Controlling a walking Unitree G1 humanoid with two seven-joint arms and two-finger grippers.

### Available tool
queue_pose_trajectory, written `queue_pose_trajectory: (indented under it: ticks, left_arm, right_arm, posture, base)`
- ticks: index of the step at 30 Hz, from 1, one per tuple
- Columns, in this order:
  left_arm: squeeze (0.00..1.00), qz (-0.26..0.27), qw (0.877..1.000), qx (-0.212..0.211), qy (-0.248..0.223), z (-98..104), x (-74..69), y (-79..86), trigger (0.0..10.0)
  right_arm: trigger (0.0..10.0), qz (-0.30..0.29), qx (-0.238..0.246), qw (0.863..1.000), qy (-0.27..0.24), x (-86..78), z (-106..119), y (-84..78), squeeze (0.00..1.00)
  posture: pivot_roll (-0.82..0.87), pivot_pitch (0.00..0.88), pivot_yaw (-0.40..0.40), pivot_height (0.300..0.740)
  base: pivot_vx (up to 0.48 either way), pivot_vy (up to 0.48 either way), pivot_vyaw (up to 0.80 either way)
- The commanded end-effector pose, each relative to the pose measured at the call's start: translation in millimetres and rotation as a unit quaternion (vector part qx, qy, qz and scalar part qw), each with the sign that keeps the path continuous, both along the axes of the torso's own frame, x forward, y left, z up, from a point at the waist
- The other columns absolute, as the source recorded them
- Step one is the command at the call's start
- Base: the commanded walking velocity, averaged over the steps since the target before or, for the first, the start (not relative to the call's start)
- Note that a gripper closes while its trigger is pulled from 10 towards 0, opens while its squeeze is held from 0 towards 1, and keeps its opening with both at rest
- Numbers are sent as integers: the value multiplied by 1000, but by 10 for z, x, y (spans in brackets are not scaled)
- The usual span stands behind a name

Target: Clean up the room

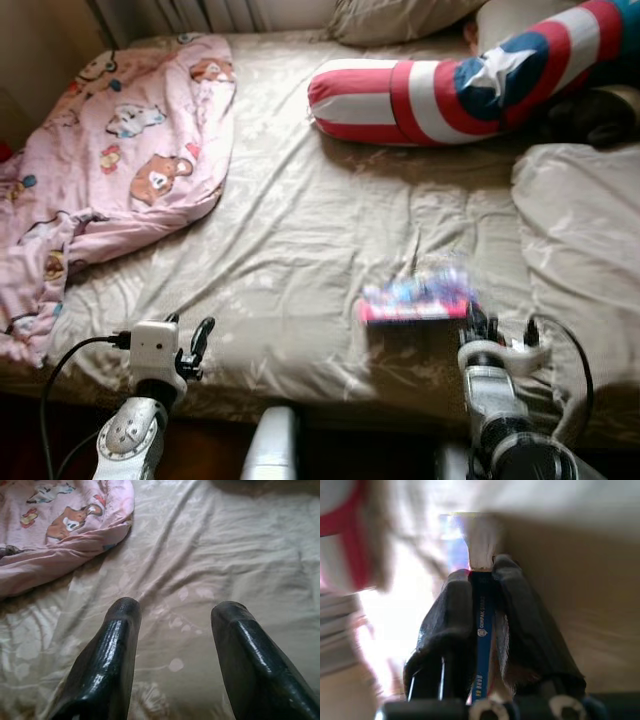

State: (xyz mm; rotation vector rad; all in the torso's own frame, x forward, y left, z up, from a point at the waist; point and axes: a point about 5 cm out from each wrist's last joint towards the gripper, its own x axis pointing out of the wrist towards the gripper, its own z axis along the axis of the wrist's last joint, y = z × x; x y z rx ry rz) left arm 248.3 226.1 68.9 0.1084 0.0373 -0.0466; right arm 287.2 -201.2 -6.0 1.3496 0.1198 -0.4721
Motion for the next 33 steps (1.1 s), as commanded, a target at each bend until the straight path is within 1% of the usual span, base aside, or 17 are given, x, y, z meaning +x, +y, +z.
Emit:
queue_pose_trajectory:
  ticks: [1, 4, 5, 9, 17, 22, 27, 33]
  left_arm:
    - [0, -1, 1000, 8, 15, -17, -64, 45, 10000]
    - [0, -4, 1000, 8, 21, -28, -96, 19, 10000]
    - [0, -5, 1000, 7, 24, -33, -106, 8, 10000]
    - [0, -9, 1000, 6, 30, -50, -132, -16, 10000]
    - [0, -7, 999, 7, 36, -51, -187, 4, 10000]
    - [0, -5, 999, 16, 47, -53, -297, 56, 10000]
    - [0, -7, 998, 21, 52, -49, -367, 59, 10000]
    - [0, -9, 998, 24, 58, -53, -417, 44, 10000]
  right_arm:
    - [10000, 3, -18, 998, 53, -103, -110, 11, 0]
    - [10000, 13, -25, 997, 73, -190, -190, 31, 0]
    - [10000, 9, -23, 997, 78, -225, -218, 35, 0]
    - [10000, -20, -7, 995, 94, -281, -258, -8, 0]
    - [10000, -23, 5, 997, 75, -218, -212, 24, 0]
    - [10000, -30, 22, 998, 49, -144, -151, 55, 0]
    - [10000, -30, 23, 998, 48, -126, -138, 64, 0]
    - [10000, -34, 24, 998, 44, -118, -128, 52, 0]
  posture:
    - [274, 235, 125, 632]
    - [275, 245, 128, 632]
    - [271, 251, 128, 632]
    - [264, 265, 123, 632]
    - [277, 288, 119, 632]
    - [285, 314, 127, 632]
    - [289, 330, 130, 632]
    - [290, 350, 128, 632]
  base:
    - [0, 0, 0]
    - [0, 0, 0]
    - [0, 0, 0]
    - [0, 0, 0]
    - [0, 0, 0]
    - [0, 0, 0]
    - [0, 0, 0]
    - [0, 0, 0]
